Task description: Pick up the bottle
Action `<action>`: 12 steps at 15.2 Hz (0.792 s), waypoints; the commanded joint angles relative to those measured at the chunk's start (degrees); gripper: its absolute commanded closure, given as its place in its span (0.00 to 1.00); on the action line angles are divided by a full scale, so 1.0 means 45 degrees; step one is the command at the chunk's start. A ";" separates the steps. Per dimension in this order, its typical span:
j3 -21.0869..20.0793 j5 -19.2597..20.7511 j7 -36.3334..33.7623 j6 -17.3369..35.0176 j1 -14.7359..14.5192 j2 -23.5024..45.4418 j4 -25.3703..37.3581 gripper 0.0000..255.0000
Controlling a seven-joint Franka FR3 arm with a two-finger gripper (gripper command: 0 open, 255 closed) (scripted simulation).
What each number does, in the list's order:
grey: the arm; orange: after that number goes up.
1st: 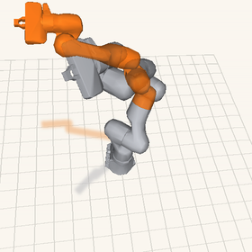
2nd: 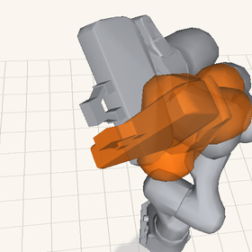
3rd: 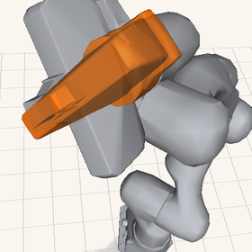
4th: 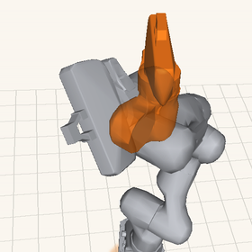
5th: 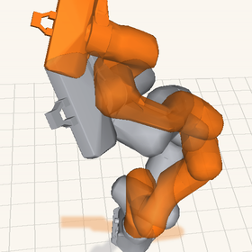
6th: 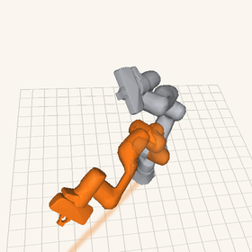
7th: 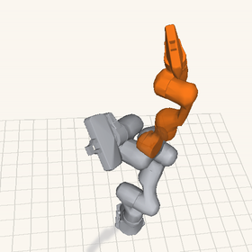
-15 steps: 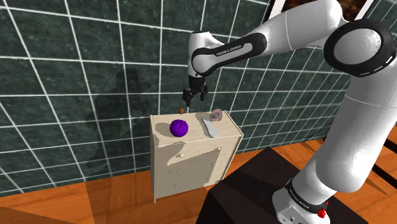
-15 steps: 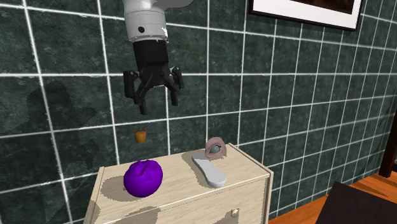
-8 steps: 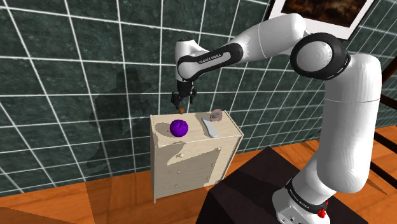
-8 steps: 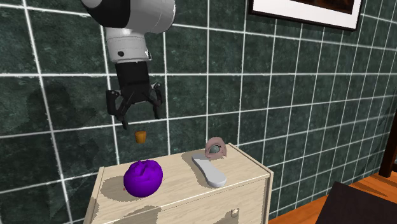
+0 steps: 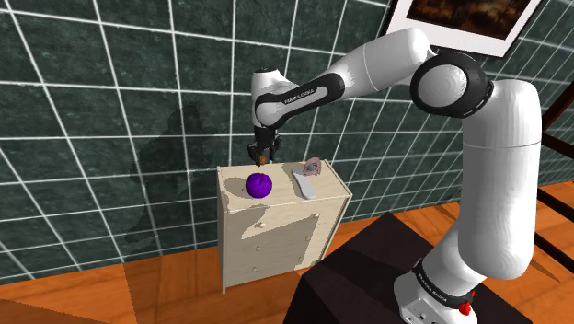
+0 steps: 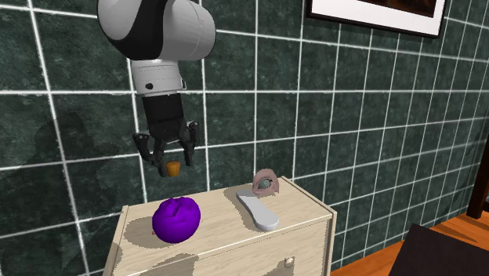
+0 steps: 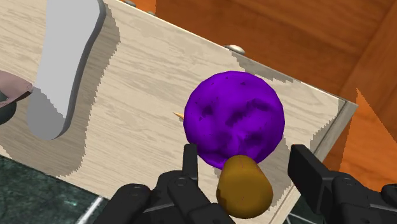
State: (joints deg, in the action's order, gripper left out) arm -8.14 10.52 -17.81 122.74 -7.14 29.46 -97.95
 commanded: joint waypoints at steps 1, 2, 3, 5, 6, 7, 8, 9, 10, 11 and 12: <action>0.0003 0.0007 -0.0007 0.0028 -0.0004 0.0031 0.0007 1.00; 0.0003 0.0007 -0.0007 0.0028 -0.0004 0.0034 0.0011 1.00; 0.0003 0.0007 -0.0006 0.0023 -0.0004 0.0031 0.0013 1.00; 0.0002 0.0007 -0.0009 0.0020 -0.0007 0.0035 0.0018 1.00; 0.0002 0.0006 -0.0009 0.0021 -0.0007 0.0030 0.0013 1.00; 0.0002 0.0007 -0.0011 0.0020 -0.0008 0.0032 0.0016 1.00; 0.0001 0.0007 -0.0011 0.0023 -0.0008 0.0030 0.0011 1.00; 0.0006 0.0003 0.0013 0.0009 0.0009 0.0031 0.0029 1.00; -0.0006 -0.0020 0.0035 -0.0119 0.0015 -0.0062 0.0066 1.00; -0.0017 -0.0042 0.0057 -0.0247 0.0021 -0.0153 0.0105 1.00; -0.0028 -0.0064 0.0079 -0.0379 0.0026 -0.0238 0.0153 1.00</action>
State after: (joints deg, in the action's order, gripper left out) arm -8.22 10.33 -17.59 121.58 -7.08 28.88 -97.36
